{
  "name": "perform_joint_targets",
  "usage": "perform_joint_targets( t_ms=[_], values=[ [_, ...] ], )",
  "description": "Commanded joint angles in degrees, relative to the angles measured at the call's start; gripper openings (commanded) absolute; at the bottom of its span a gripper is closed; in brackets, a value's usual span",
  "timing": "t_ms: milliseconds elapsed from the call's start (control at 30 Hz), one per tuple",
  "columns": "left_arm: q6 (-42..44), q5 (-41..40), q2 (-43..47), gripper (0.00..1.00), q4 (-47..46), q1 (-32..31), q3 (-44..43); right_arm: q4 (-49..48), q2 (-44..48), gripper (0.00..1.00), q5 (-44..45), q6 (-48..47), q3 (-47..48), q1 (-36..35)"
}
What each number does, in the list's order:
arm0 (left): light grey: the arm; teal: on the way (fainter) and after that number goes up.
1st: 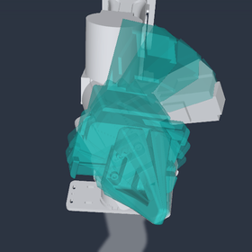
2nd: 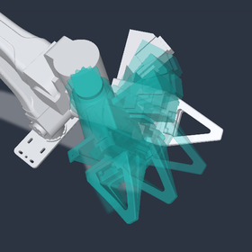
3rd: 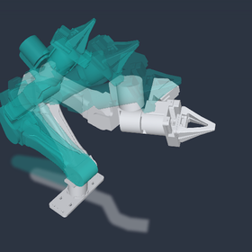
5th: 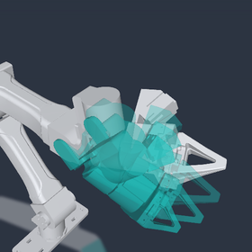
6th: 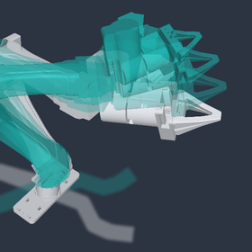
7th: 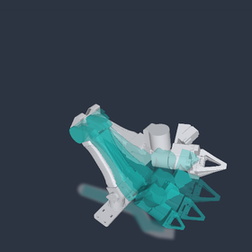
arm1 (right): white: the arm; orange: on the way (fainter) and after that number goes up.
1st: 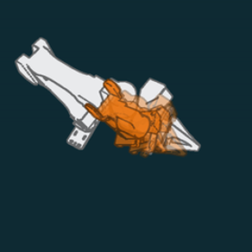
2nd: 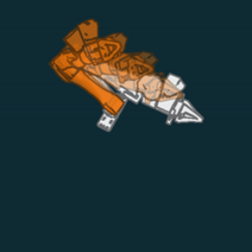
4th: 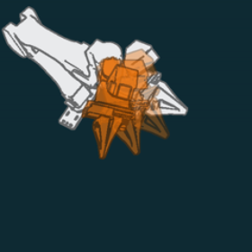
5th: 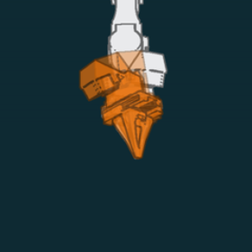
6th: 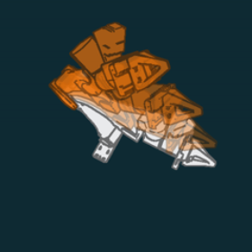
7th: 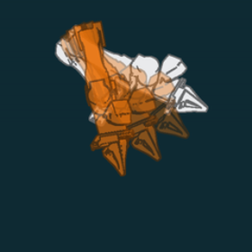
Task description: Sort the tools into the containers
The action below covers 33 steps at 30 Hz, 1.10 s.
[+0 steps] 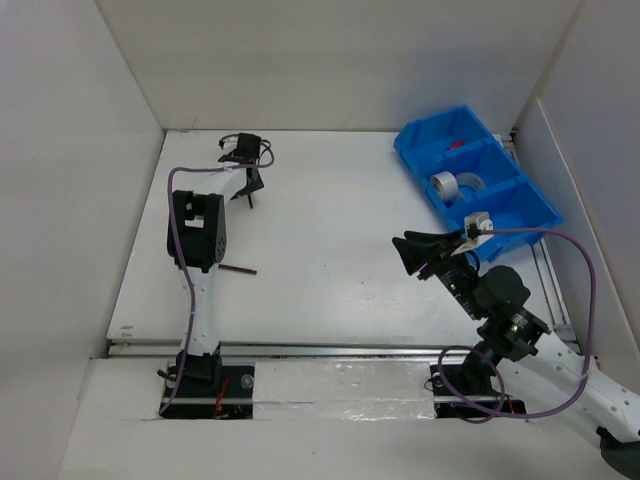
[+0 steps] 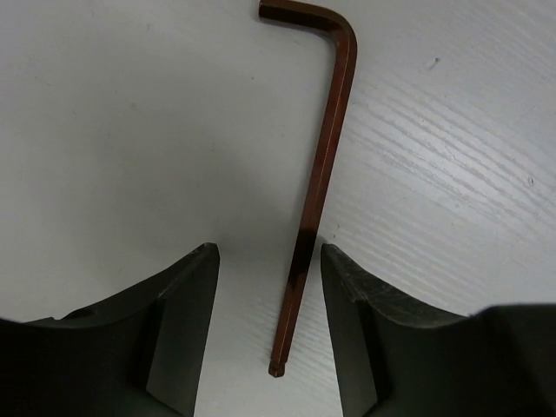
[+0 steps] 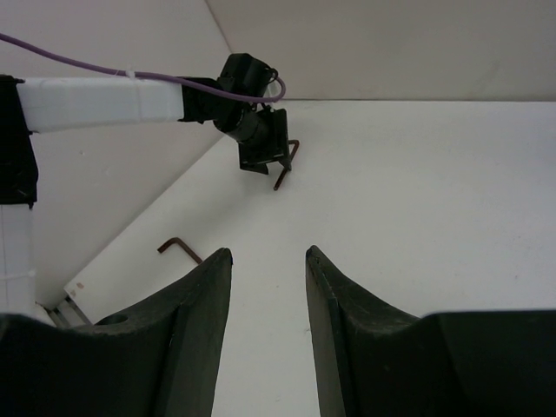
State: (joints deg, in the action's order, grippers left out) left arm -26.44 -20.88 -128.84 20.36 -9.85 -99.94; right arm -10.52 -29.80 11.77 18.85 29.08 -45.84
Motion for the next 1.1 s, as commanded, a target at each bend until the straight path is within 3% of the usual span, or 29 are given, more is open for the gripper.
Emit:
perform_joint_targets(
  t_ms=[0,333,533,700,833,1067],
  values=[
    [2.09,0.67,-1.68,0.47,2.66,-0.09,-3.5,-3.27,0.8,0.45,1.5,0.04,-0.34,-0.39],
    [4.73,0.76,-5.37,0.39,4.51,-0.09,-7.19,-3.27,-0.17,0.45,1.85,-0.13,0.01,-0.91],
    [4.73,0.76,-5.11,0.28,4.6,-0.09,-6.24,-2.66,0.18,0.45,2.91,-0.48,0.19,-0.91],
    [4.99,0.58,-4.94,0.0,5.3,-0.09,-5.8,-2.48,0.97,0.45,3.61,-0.75,0.27,-0.91],
    [4.11,0.67,-3.18,0.0,3.47,-0.09,-1.68,-2.31,0.71,0.45,5.54,-0.66,0.19,-0.91],
    [2.79,5.06,8.58,0.0,-4.88,-0.69,10.18,-3.54,-3.67,0.46,7.66,0.66,1.33,-0.91]
  ],
)
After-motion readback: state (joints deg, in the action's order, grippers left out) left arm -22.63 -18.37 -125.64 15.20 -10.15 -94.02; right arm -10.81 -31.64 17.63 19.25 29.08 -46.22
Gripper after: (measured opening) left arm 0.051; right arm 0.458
